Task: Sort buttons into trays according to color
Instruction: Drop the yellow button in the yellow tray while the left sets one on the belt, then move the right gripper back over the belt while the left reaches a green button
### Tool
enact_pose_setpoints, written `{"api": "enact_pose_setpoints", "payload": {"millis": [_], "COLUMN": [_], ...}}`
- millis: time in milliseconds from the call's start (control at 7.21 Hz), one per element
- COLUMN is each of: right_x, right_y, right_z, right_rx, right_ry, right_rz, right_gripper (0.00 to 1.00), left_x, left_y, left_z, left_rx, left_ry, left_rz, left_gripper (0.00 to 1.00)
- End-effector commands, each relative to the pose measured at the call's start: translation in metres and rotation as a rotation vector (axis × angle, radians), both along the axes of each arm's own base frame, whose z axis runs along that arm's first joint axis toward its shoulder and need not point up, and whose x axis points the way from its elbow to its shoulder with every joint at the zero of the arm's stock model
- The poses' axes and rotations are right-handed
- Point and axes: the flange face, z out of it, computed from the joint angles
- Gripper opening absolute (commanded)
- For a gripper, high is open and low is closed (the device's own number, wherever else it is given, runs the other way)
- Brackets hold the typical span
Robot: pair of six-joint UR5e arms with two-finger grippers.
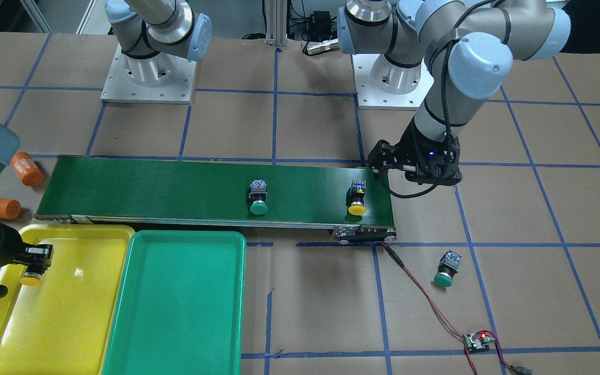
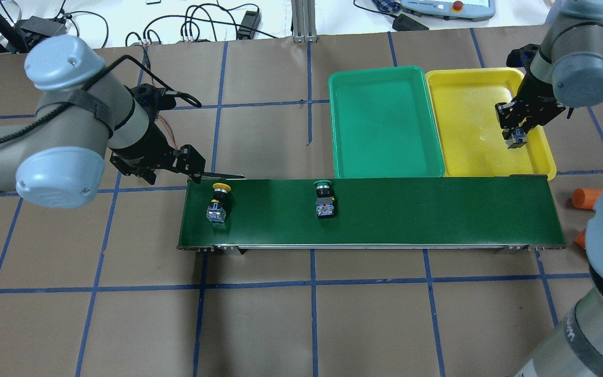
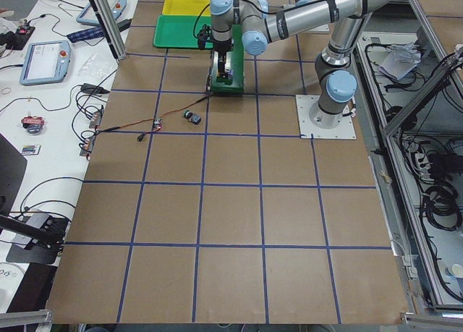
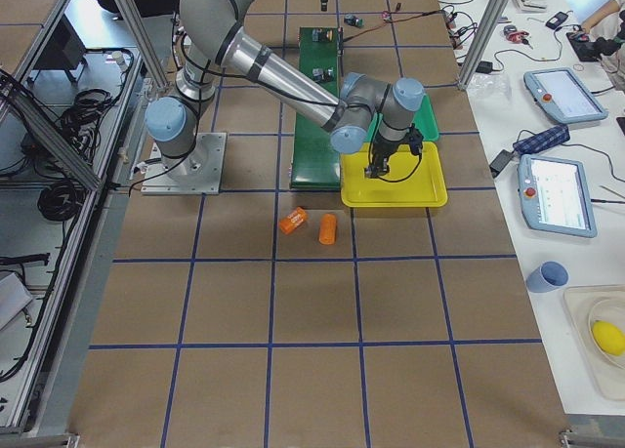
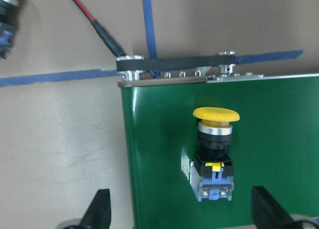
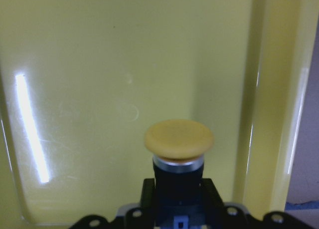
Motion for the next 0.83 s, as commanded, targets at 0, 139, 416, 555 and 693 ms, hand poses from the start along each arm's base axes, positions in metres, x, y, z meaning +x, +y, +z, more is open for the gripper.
{"api": "enact_pose_setpoints", "payload": {"millis": [0, 139, 416, 555, 693], "right_x": [-0.003, 0.000, 0.015, 0.028, 0.043], "right_y": [0.003, 0.008, 0.034, 0.059, 0.090], "right_z": [0.000, 0.008, 0.026, 0.037, 0.044], "right_rx": [0.006, 0.000, -0.005, -0.020, -0.027], "right_ry": [-0.013, -0.015, -0.023, -0.059, -0.081], "right_rz": [-0.008, 0.001, 0.012, 0.033, 0.051], "right_gripper": [1.00, 1.00, 0.99, 0.98, 0.98], "left_x": [0.090, 0.107, 0.122, 0.135, 0.144], "left_y": [-0.031, -0.039, -0.067, -0.080, -0.083], "left_z": [0.002, -0.008, -0.046, -0.064, -0.089], "left_rx": [0.006, 0.004, -0.063, -0.071, -0.071], "left_ry": [0.000, 0.001, -0.023, -0.026, -0.025], "left_rz": [0.029, -0.034, -0.156, -0.208, -0.241], "left_gripper": [1.00, 1.00, 1.00, 1.00, 1.00]}}
